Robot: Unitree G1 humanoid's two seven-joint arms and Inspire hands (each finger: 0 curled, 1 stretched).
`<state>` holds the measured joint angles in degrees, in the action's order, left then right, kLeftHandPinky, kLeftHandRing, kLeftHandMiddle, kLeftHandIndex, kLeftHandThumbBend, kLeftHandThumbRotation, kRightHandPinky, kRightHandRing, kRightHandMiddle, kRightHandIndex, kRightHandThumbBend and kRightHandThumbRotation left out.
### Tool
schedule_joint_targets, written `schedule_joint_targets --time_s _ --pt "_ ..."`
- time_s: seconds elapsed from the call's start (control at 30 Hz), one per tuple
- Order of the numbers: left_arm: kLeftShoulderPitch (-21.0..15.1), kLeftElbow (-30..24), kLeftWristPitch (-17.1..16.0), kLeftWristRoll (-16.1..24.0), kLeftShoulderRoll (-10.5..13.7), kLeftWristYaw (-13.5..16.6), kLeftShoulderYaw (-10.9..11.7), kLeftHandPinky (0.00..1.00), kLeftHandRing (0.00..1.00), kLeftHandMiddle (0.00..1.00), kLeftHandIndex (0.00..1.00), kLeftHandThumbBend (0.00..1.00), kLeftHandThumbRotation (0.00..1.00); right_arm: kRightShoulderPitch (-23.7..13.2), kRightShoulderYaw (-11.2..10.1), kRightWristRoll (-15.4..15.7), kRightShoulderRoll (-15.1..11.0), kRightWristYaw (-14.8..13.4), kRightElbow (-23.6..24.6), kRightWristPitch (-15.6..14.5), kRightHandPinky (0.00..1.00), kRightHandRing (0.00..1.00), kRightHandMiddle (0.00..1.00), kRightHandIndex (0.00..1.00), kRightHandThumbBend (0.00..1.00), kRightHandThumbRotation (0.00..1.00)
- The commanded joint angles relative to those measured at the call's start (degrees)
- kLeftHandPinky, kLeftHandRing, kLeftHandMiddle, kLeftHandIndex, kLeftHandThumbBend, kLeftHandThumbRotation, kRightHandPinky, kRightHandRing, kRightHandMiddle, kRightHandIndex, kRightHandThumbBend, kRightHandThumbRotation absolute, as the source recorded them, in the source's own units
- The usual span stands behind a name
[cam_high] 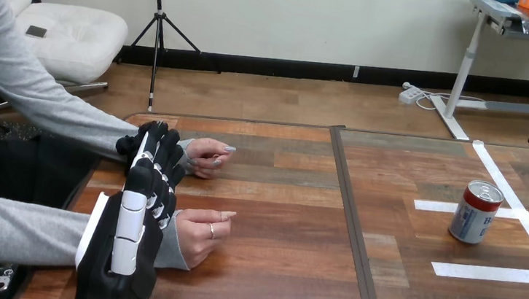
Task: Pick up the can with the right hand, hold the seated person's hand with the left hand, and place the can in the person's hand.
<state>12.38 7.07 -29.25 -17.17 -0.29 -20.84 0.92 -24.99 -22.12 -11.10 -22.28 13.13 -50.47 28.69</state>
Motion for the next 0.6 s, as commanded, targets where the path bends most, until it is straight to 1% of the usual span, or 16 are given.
schedule_joint_targets --time_s 0.0,0.2,0.47,0.57 --pt "-2.83 -2.15 -0.23 -0.25 0.14 -0.42 -0.06 1.0 1.0 1.0 1.0 0.7 0.95 -7.41 1.0 0.84 -2.75 -0.05 -2.98 -0.47 0.96 0.97 0.95 0.93 1.0 0.97" --pt "-3.07 -1.92 -0.45 -0.7 0.2 -0.83 0.05 1.0 1.0 1.0 1.0 0.69 0.95 -9.82 1.78 2.02 -3.75 -0.28 -5.73 -1.77 0.95 0.96 0.94 0.93 1.0 0.95" --pt "-2.94 -2.39 -0.44 -0.49 0.47 -0.81 0.17 1.0 1.0 1.0 1.0 0.69 0.96 -12.52 2.47 3.03 -4.36 -0.86 -9.07 -2.41 0.94 0.96 0.94 0.94 1.0 0.95" --pt "-2.85 -2.54 -0.45 -0.52 0.39 -0.66 0.22 1.0 1.0 1.0 1.0 0.69 0.96 -13.48 3.12 4.05 -4.77 -1.6 -10.22 -3.16 0.95 0.96 0.94 0.94 1.0 0.96"
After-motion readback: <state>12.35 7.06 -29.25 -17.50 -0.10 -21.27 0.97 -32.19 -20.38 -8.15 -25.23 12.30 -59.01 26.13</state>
